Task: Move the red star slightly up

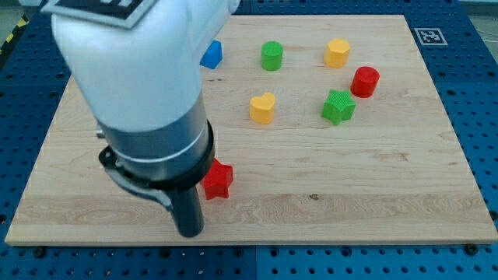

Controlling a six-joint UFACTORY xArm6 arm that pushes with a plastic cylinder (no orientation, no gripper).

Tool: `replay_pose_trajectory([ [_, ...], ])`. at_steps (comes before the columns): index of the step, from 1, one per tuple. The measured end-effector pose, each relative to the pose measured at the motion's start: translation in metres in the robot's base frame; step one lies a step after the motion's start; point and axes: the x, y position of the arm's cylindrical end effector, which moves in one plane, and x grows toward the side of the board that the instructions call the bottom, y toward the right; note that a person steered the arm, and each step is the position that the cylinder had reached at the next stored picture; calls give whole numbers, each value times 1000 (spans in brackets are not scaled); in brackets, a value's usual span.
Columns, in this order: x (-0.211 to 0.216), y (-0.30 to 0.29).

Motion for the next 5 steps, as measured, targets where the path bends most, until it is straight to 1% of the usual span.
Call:
replay_pose_trajectory([
  [1,-2,3],
  [3,-21,45],
  [5,-68,54],
])
